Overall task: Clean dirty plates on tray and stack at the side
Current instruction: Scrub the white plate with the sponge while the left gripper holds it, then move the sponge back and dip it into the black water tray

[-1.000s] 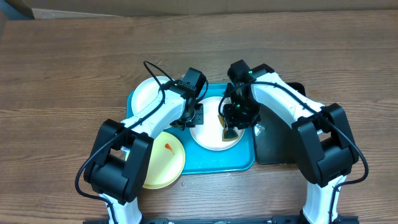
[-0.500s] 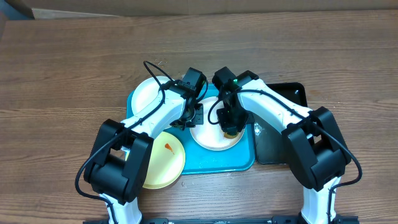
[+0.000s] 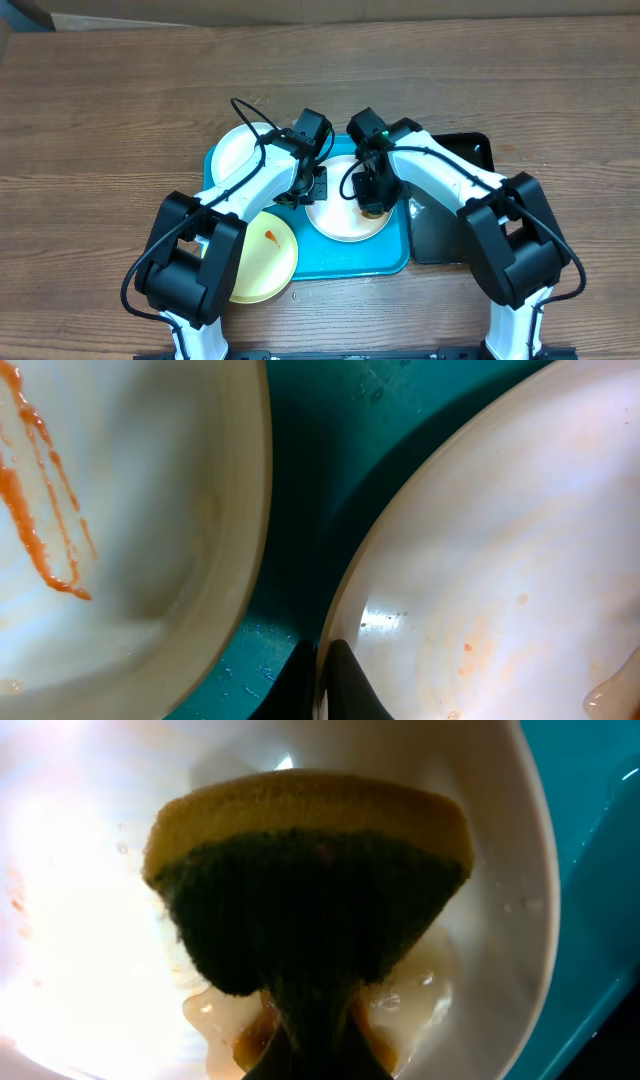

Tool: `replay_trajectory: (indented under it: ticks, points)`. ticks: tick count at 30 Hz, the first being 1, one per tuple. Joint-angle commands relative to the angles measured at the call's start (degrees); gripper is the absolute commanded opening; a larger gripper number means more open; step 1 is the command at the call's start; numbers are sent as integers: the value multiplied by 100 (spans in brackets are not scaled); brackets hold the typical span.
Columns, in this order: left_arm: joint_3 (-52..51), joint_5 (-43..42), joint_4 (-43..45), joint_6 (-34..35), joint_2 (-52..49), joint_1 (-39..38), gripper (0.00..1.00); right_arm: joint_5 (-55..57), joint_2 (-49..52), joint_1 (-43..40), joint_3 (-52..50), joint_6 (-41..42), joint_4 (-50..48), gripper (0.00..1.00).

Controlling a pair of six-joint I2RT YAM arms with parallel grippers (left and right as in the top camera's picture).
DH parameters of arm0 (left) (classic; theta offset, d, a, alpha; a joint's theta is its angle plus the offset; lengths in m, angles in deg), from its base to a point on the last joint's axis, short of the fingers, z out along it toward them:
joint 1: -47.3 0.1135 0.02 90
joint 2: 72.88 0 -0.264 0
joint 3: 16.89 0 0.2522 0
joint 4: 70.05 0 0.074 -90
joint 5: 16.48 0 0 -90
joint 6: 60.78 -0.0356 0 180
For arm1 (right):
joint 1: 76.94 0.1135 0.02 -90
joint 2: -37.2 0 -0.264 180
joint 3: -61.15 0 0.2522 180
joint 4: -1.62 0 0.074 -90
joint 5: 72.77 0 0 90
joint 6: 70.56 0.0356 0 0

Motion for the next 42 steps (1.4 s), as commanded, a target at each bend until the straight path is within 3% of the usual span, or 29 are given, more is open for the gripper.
replay_trajectory:
  ticks: [1,4,7,12,20,31,35,39,41,42]
  points:
    - [44,264,-31,118,-61,42,4,-1416,188,-24,-304,-645,-83,4]
    - [44,264,-28,118,-61,42,4,-2798,188,-28,-302,-1392,-107,4]
    - [44,264,-28,118,-61,42,4,-3346,188,-31,-299,-1458,-286,4]
    - [44,264,-35,118,-61,42,4,-3506,184,-201,33,-1458,-363,4]
    - [44,264,-33,118,-61,42,4,-3501,-96,-942,1196,-1917,901,4]
    - [44,254,-33,118,-61,42,4,-1753,-575,-2433,1220,-1757,2269,4]
    - [44,225,-33,118,-61,42,4,-358,-575,-2500,833,-804,2063,4]
    - [44,225,-31,118,-61,42,4,146,-575,-2485,280,-402,1558,4]
    - [44,225,-33,118,-61,42,4,232,-575,-2485,81,-400,1360,9]
    - [44,225,-33,118,-61,42,4,289,-575,-2485,15,-402,1296,17]
